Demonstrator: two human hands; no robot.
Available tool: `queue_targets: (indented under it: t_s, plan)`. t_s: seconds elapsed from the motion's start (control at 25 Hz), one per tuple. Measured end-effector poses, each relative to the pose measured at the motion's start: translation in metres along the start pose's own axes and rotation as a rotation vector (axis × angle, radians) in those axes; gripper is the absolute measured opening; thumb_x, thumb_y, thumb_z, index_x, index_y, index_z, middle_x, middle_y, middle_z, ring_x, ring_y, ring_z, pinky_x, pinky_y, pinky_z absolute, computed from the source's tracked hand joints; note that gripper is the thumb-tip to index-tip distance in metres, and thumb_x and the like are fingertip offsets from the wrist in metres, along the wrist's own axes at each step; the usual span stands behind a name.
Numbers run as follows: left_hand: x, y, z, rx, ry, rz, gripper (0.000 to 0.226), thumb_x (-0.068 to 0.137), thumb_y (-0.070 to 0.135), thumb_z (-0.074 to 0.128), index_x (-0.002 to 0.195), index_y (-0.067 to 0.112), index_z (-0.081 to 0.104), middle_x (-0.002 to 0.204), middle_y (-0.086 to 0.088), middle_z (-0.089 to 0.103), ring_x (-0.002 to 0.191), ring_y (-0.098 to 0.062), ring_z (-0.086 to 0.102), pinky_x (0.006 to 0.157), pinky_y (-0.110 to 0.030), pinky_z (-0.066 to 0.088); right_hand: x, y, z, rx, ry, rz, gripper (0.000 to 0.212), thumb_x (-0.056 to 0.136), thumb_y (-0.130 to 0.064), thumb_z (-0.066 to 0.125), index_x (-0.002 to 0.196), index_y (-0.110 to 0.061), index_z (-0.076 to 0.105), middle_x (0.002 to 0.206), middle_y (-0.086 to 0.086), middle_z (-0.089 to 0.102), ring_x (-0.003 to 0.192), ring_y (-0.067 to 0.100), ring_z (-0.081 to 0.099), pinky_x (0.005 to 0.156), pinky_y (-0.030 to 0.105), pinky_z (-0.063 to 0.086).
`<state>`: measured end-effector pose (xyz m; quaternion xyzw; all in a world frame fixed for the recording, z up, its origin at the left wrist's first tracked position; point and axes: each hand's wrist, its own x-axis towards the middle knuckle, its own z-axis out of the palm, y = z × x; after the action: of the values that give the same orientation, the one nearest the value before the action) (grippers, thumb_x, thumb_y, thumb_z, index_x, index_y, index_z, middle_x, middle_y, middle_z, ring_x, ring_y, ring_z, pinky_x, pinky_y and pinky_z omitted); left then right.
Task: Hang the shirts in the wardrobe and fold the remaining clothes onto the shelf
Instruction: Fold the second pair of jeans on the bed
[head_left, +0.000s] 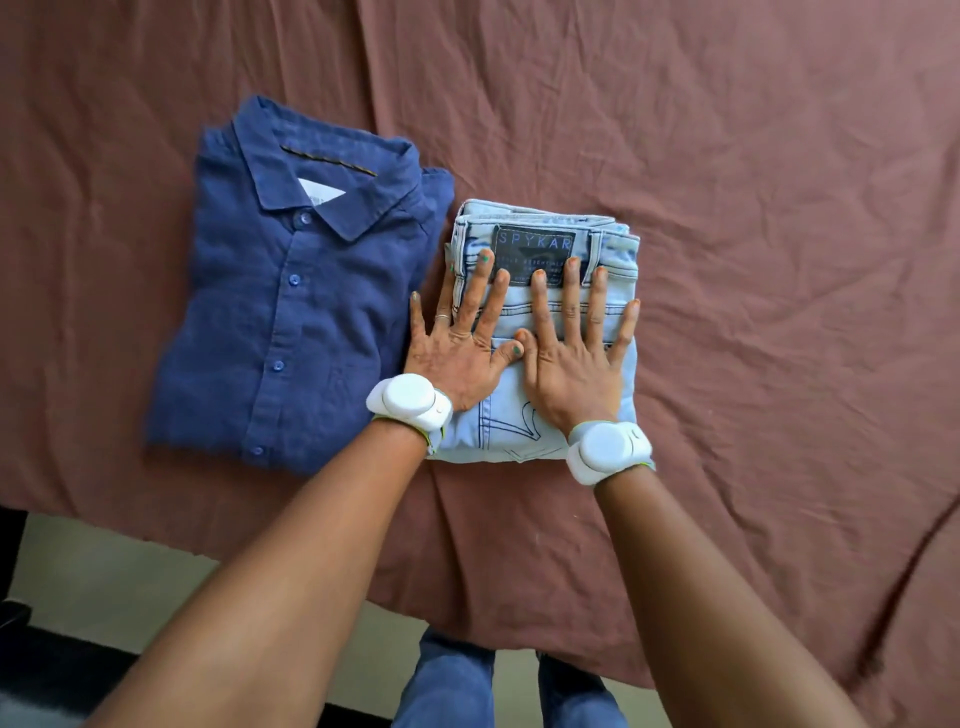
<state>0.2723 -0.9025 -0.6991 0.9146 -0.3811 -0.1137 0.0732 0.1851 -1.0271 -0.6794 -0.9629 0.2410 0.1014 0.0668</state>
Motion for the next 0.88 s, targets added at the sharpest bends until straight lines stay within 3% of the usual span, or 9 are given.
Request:
queue_targets:
  t_s: [0.12, 0.24, 0.32, 0.36, 0.44, 0.48, 0.56, 0.72, 0.88]
  plan:
    - [0.003, 0.005, -0.006, -0.007, -0.095, -0.066, 0.076, 0.092, 0.066, 0.025, 0.152, 0.022, 0.011, 0.159, -0.002, 0.021, 0.145, -0.031, 0.023, 0.103, -0.068, 0.03, 0.01, 0.001, -0.009, -0.011, -0.123, 0.001, 0.06, 0.099, -0.051, 0.017, 0.152, -0.035, -0.007, 0.162, 0.0, -0.01, 0.149, 0.026, -0.013, 0.112, 0.06, -0.016]
    - [0.005, 0.005, -0.024, -0.025, -0.245, -0.084, 0.083, 0.083, 0.072, 0.009, 0.149, 0.029, -0.018, 0.159, 0.008, -0.016, 0.149, -0.028, -0.004, 0.112, -0.065, 0.016, 0.014, 0.002, -0.031, 0.052, -0.305, -0.011, 0.063, 0.1, -0.053, 0.019, 0.148, -0.037, -0.018, 0.159, -0.003, -0.024, 0.145, 0.023, -0.027, 0.111, 0.062, -0.017]
    - [0.011, 0.0, -0.03, -0.12, -0.273, -0.016, 0.089, 0.079, 0.075, 0.011, 0.145, 0.027, -0.025, 0.157, 0.006, -0.024, 0.147, -0.029, -0.016, 0.117, -0.059, 0.007, 0.018, 0.011, -0.041, 0.126, -0.397, -0.052, 0.068, 0.099, -0.056, 0.026, 0.149, -0.039, -0.016, 0.159, -0.005, -0.026, 0.144, 0.022, -0.028, 0.112, 0.061, -0.015]
    - [0.008, -0.003, -0.037, -0.202, -0.234, 0.037, 0.094, 0.08, 0.074, 0.021, 0.147, 0.022, -0.021, 0.159, 0.003, -0.02, 0.148, -0.03, -0.014, 0.118, -0.055, 0.006, 0.015, 0.015, -0.05, 0.209, -0.393, -0.073, 0.071, 0.097, -0.056, 0.034, 0.151, -0.038, -0.008, 0.16, -0.006, -0.019, 0.147, 0.02, -0.021, 0.113, 0.059, -0.012]
    - [0.0, -0.006, -0.051, -0.505, -0.099, 0.026, 0.103, 0.083, 0.059, 0.052, 0.152, 0.012, -0.009, 0.161, -0.001, -0.008, 0.149, -0.026, -0.004, 0.121, -0.044, 0.007, 0.005, 0.03, -0.065, 0.598, -0.173, -0.025, 0.069, 0.09, -0.049, 0.054, 0.151, -0.031, 0.026, 0.159, -0.004, 0.023, 0.146, 0.017, 0.022, 0.119, 0.05, 0.011]
    - [-0.005, -0.005, -0.058, -0.661, -0.028, -0.06, 0.103, 0.083, 0.047, 0.064, 0.153, 0.011, -0.003, 0.161, -0.002, -0.003, 0.149, -0.022, 0.001, 0.122, -0.036, 0.007, 0.0, 0.039, -0.072, 0.849, 0.028, 0.096, 0.06, 0.088, -0.043, 0.06, 0.143, -0.027, 0.042, 0.145, -0.003, 0.047, 0.132, 0.016, 0.045, 0.115, 0.047, 0.029]
    - [-0.014, -0.002, -0.06, -0.848, 0.031, -0.344, 0.096, 0.083, 0.036, 0.071, 0.153, 0.014, 0.009, 0.156, -0.01, 0.012, 0.145, -0.019, 0.015, 0.116, -0.023, 0.011, -0.004, 0.056, -0.069, 1.081, 0.222, 0.407, 0.048, 0.087, -0.046, 0.061, 0.129, -0.023, 0.055, 0.117, -0.005, 0.064, 0.105, 0.013, 0.059, 0.1, 0.045, 0.046]
    - [-0.01, -0.005, -0.05, -0.956, -0.151, -0.772, 0.077, 0.089, 0.058, 0.05, 0.149, 0.016, 0.029, 0.145, -0.017, 0.036, 0.136, -0.032, 0.036, 0.116, -0.037, 0.025, -0.002, 0.06, -0.044, 1.155, -0.176, 0.66, 0.085, 0.07, -0.09, 0.04, 0.123, -0.027, 0.057, 0.123, -0.005, 0.062, 0.118, 0.014, 0.055, 0.109, 0.046, 0.038]
    - [0.008, -0.014, -0.044, -0.946, -0.305, -0.722, 0.069, 0.091, 0.065, 0.041, 0.142, 0.019, 0.043, 0.139, -0.018, 0.049, 0.131, -0.032, 0.042, 0.108, -0.032, 0.03, 0.007, 0.063, -0.031, 1.164, -0.257, 0.673, 0.087, 0.067, -0.092, 0.04, 0.108, -0.02, 0.065, 0.11, -0.003, 0.069, 0.105, 0.019, 0.064, 0.099, 0.046, 0.048]
